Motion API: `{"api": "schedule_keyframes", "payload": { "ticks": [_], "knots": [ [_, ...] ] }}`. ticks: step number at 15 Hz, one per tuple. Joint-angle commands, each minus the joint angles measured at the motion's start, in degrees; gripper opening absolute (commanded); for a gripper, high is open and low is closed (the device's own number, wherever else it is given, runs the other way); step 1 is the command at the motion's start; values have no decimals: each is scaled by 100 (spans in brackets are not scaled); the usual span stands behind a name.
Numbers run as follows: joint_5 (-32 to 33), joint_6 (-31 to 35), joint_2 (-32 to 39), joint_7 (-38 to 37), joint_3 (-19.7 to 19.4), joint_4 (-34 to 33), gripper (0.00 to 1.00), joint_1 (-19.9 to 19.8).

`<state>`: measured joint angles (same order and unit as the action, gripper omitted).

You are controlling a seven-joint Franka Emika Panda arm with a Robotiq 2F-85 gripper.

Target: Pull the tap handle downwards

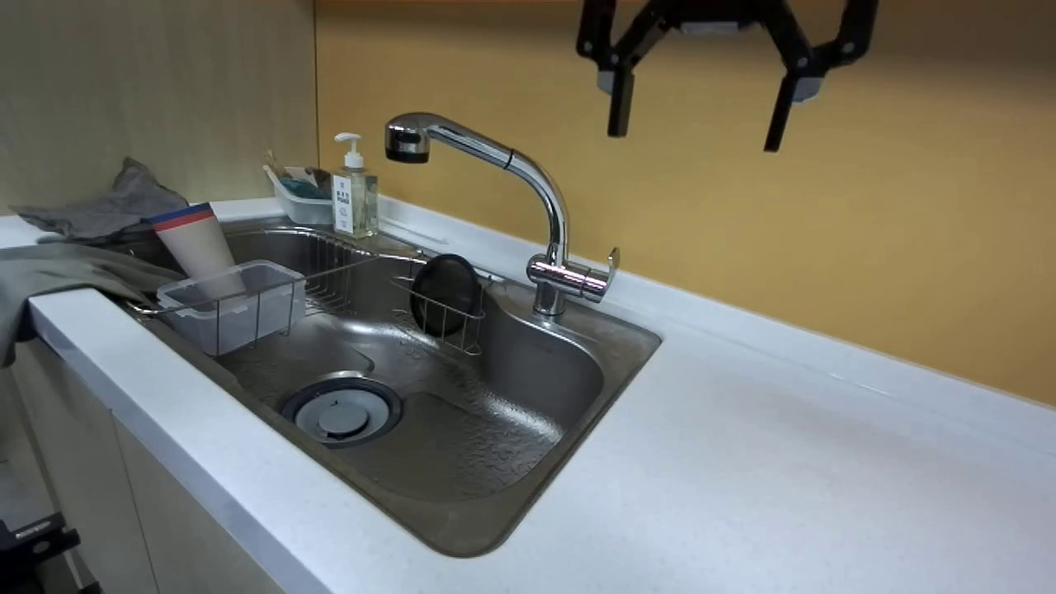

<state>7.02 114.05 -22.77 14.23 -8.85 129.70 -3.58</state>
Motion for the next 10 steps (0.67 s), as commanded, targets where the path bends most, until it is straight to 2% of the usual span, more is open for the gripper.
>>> {"api": "schedule_keyframes", "payload": {
  "ticks": [1, 5, 10],
  "knots": [
    [-11, 968, 661, -626, 92, -217, 100, -130],
    [-23, 2215, 1416, -1297, 231, -347, 100, -160],
    [-24, 3028, 2322, -1846, 480, -714, 100, -50]
  ]
}}
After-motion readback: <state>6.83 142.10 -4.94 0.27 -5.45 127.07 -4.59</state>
